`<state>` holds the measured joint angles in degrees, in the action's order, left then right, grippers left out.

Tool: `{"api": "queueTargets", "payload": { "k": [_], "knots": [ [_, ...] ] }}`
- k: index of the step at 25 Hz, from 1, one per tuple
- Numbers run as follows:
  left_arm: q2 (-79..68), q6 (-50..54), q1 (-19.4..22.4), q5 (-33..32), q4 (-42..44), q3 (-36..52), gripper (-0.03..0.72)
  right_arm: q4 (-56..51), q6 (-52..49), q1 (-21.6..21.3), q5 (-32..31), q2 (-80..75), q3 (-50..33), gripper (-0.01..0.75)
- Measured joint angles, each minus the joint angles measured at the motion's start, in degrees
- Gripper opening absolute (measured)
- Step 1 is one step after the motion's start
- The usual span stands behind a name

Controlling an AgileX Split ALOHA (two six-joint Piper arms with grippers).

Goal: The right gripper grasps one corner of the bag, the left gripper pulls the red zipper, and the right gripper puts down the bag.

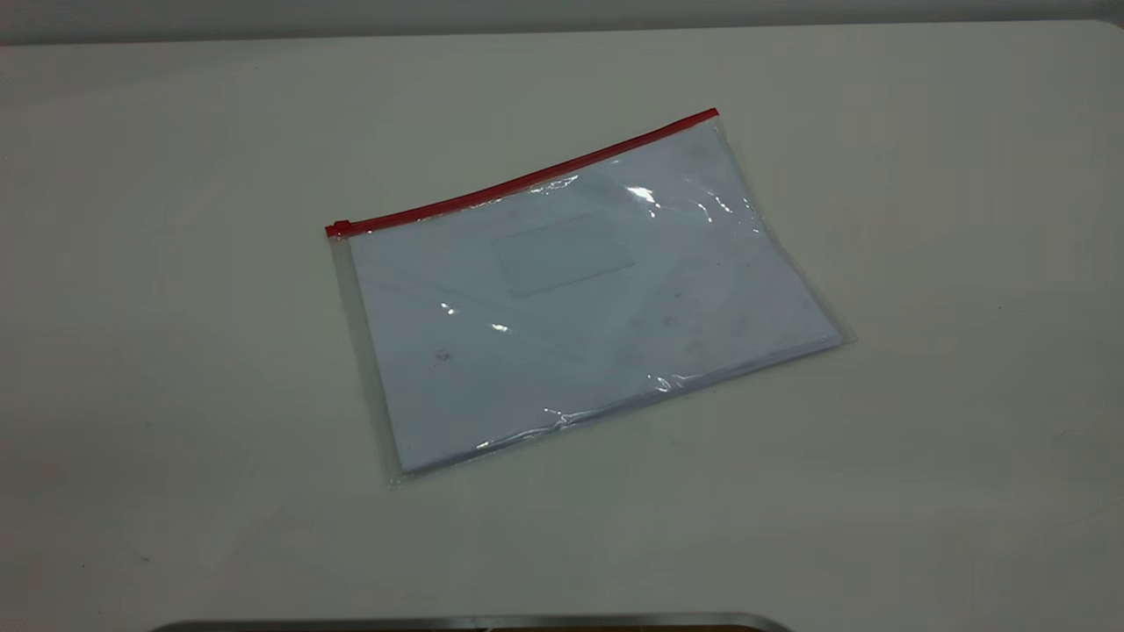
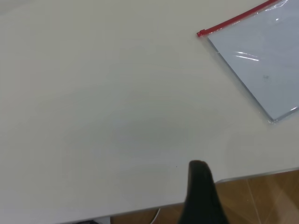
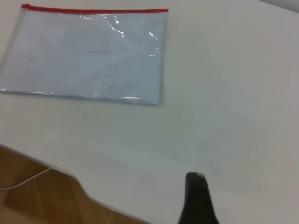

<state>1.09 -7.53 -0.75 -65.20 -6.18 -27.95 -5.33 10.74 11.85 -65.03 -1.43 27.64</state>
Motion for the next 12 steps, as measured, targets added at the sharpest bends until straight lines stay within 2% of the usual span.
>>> {"api": "queueTargets", "payload": {
  "k": [8, 12],
  "knots": [
    [0.0, 0.0, 0.0, 0.0, 0.0, 0.0, 0.59, 0.0, 0.0, -13.26, 0.0, 0.0, 0.0, 0.57],
    [0.0, 0.0, 0.0, 0.0, 0.0, 0.0, 0.59, 0.0, 0.0, -15.38, 0.0, 1.07, 0.0, 0.571]
  ]
}}
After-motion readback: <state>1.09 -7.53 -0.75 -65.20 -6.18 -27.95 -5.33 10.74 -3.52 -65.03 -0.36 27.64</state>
